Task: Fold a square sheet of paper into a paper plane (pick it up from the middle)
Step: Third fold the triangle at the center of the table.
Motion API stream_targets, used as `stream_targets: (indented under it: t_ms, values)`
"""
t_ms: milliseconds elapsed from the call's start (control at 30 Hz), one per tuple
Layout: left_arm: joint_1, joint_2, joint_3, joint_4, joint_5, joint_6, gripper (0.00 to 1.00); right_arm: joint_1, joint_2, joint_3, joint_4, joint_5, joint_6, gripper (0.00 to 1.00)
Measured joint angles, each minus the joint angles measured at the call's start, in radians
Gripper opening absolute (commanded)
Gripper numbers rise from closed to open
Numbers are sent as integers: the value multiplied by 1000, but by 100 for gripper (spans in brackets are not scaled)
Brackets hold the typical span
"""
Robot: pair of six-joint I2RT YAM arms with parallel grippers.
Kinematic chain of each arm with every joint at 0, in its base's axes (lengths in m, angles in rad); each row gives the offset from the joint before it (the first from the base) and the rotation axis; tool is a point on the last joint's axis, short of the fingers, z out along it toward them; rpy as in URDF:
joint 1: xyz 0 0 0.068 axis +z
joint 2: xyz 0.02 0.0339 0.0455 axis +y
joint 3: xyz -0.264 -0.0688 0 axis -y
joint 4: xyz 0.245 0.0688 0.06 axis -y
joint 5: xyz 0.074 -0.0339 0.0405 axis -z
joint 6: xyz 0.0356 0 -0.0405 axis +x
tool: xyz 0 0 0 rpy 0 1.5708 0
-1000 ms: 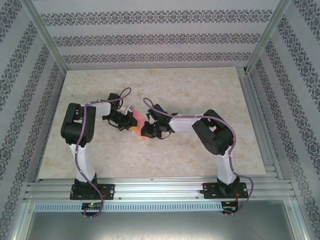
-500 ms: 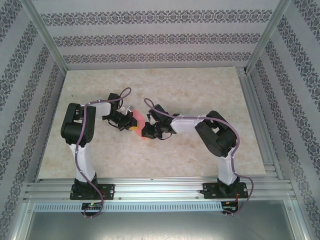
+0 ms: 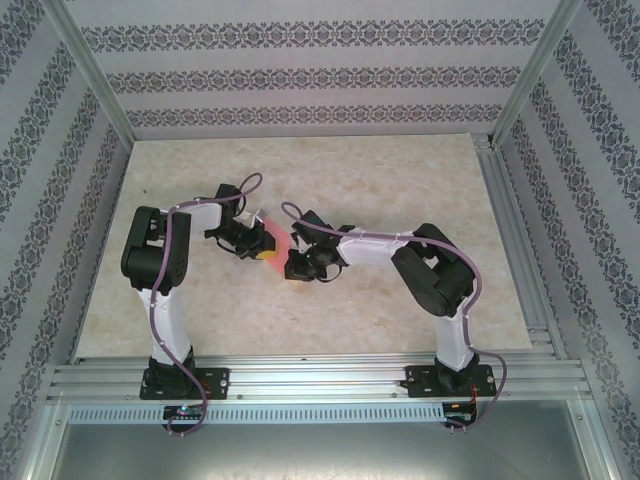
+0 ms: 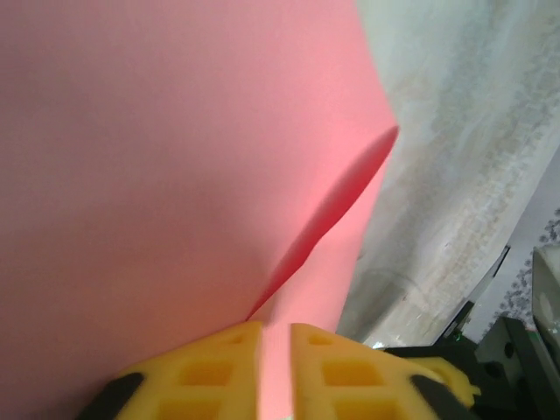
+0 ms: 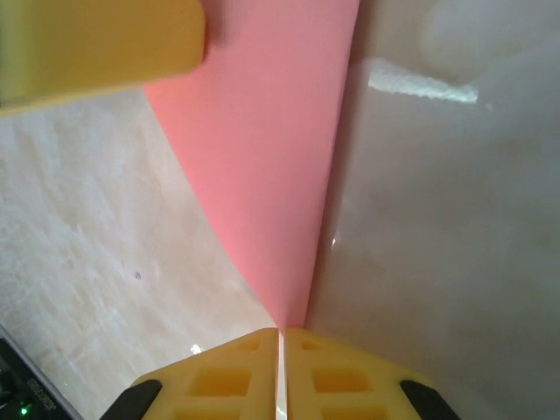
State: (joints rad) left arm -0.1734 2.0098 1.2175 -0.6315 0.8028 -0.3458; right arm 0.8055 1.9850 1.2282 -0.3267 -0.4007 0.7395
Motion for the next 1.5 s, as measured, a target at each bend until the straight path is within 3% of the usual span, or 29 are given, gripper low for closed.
stream_targets:
  t_ms: [200, 300, 367, 600, 733, 933, 1100, 1267, 1400, 1500]
  values:
    - [1, -125, 52, -20, -79, -18, 44, 3, -109, 0, -46, 75, -55, 28]
    - [11, -248, 39, -9, -164, -54, 48, 13, -138, 26, -86, 134, -117, 31]
    - [37, -329, 5, 5, -219, -82, 48, 28, -131, 76, -129, 174, -164, 39]
    - [235, -452, -184, 79, -301, -185, 48, 138, 56, 426, -322, 354, -319, 58]
    - [322, -460, -284, 96, -303, -229, 48, 170, 155, 505, -409, 428, -357, 69]
    - [377, -469, -311, 143, -229, -244, 45, 160, 203, 517, -486, 460, -365, 70]
    - [345, -459, -304, 181, -122, -243, 45, 137, 70, 369, -364, 390, -323, 74]
    - [254, -419, -290, 203, -74, -251, 44, 37, -98, 166, -132, 239, -193, 57]
    - [190, -380, -290, 244, -39, -270, 35, -65, -79, 95, -7, 177, -91, 47]
    - [123, -361, -288, 254, -14, -285, 26, -88, -26, 93, 24, 151, -51, 47]
